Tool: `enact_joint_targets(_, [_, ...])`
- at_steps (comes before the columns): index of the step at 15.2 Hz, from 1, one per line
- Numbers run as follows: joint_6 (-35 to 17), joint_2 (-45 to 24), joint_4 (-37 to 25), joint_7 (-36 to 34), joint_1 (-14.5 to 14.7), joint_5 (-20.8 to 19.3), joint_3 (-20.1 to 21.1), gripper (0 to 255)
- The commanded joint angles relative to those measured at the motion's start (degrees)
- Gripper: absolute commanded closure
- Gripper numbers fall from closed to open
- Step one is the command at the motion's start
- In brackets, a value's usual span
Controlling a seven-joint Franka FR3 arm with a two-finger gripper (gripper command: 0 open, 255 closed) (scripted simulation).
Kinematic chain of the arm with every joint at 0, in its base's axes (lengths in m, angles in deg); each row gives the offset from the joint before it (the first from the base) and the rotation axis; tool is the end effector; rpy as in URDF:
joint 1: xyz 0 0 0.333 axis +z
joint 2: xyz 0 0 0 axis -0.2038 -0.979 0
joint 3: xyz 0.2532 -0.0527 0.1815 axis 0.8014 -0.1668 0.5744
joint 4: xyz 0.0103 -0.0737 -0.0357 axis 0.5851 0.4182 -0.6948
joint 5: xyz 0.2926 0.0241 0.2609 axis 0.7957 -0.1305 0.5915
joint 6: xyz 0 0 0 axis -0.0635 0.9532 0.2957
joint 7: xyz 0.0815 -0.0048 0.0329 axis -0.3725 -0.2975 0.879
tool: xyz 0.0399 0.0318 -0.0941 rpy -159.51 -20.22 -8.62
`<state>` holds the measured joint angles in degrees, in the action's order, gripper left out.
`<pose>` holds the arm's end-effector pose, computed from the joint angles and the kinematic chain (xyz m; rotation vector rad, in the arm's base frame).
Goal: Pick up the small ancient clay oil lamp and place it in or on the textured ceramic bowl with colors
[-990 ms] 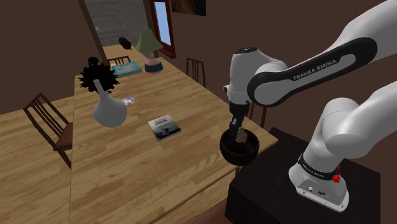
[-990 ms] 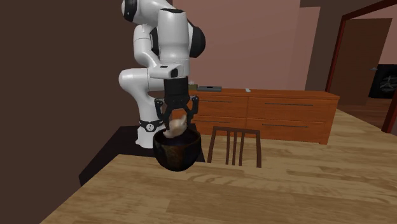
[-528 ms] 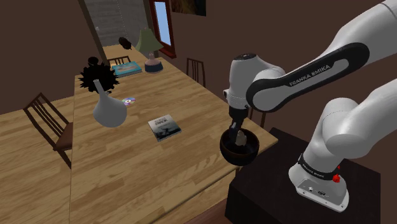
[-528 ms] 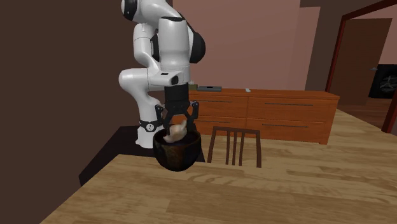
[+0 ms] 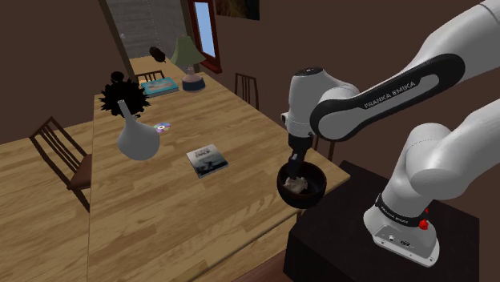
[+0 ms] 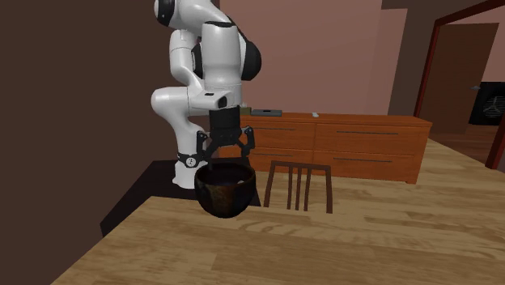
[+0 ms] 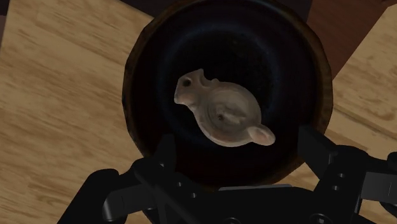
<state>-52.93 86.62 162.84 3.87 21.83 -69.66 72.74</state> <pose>0.3121 0.1397 0.3544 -3.1017 -0.3827 0.0463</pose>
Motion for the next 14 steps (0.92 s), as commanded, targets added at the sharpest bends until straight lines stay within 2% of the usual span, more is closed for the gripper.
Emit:
enact_joint_targets(1, [0.0, 0.0, 0.0, 0.0, 0.0, 0.0, 0.0, 0])
enact_joint_targets(2, [0.0, 0.0, 0.0, 0.0, 0.0, 0.0, 0.0, 0])
enact_joint_targets(6, [9.2, 4.4, -4.8, -0.1, -0.3, -1.0, -1.2, 0])
enact_joint_targets(14, [9.2, 4.4, -4.8, -0.1, -0.3, -1.0, -1.3, 0])
